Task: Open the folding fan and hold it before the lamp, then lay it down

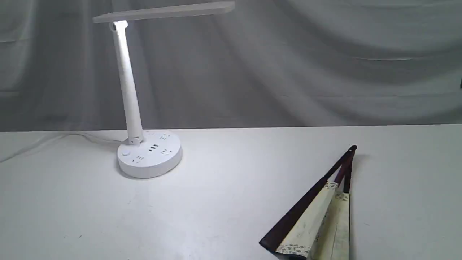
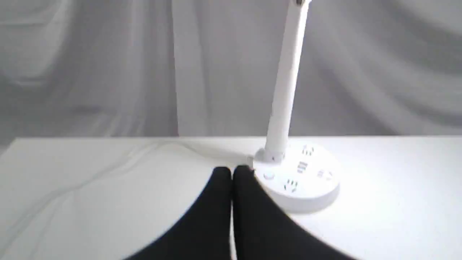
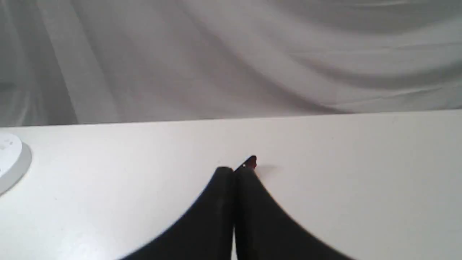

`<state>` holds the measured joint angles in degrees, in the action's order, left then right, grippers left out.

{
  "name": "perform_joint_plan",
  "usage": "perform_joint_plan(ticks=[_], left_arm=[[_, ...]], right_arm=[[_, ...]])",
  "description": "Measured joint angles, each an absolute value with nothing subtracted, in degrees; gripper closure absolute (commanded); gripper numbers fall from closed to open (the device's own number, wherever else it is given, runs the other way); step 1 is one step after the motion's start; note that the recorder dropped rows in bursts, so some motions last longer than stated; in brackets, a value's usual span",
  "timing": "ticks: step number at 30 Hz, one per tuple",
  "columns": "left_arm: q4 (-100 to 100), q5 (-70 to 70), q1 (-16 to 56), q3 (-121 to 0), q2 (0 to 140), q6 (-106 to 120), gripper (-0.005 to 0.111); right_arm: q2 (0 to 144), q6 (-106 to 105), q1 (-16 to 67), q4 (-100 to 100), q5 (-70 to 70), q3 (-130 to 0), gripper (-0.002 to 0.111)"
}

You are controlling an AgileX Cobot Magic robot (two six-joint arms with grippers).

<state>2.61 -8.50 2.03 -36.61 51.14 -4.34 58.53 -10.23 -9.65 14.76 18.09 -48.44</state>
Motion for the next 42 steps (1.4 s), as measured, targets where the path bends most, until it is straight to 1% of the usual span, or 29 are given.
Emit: perform_joint_plan(ticks=[9,13,15,17,20,24,27,32,35,42], left_arm=[[0.4,-19.4,2.0,-44.5,65.4,-4.3,0.107],[-1.1,-22.5,2.0,-47.0,69.0,-3.9,0.107],[-2.0,-23.8,2.0,-47.7,70.3,-3.5,0.107],[-2.7,-24.6,2.7,-48.0,71.7,-2.4,0.107],[-3.0,-25.7,5.0,-48.0,73.7,-0.8,0.107],[-3.0,-26.9,9.8,-48.3,76.3,1.0,0.107],[-3.0,-29.2,12.1,-49.9,77.5,1.2,0.107],[-3.2,-30.0,14.1,-51.0,79.0,1.5,0.107],[-4.3,-30.2,15.0,-51.0,80.6,1.5,0.107],[-6.1,-30.2,18.2,-51.0,84.6,4.6,0.107]], right_arm=[[70.0,-14.2,-9.0,15.3,18.4,-48.4,0.108],[73.3,-18.1,-5.9,15.3,18.4,-48.5,0.098],[75.2,-19.6,-4.1,15.3,19.1,-49.2,0.088],[77.0,-20.0,-2.7,15.4,21.1,-50.5,0.081],[80.4,-20.4,-1.2,16.0,25.8,-53.4,0.075],[84.5,-21.8,-0.7,16.2,30.2,-56.5,0.075],[86.9,-24.5,-0.7,16.6,32.5,-58.5,0.075],[92.0,-28.6,-0.7,20.4,38.2,-63.1,0.075],[95.0,-32.1,-0.3,21.8,39.3,-65.0,0.075],[100.9,-36.7,3.9,22.3,40.2,-65.8,0.075]])
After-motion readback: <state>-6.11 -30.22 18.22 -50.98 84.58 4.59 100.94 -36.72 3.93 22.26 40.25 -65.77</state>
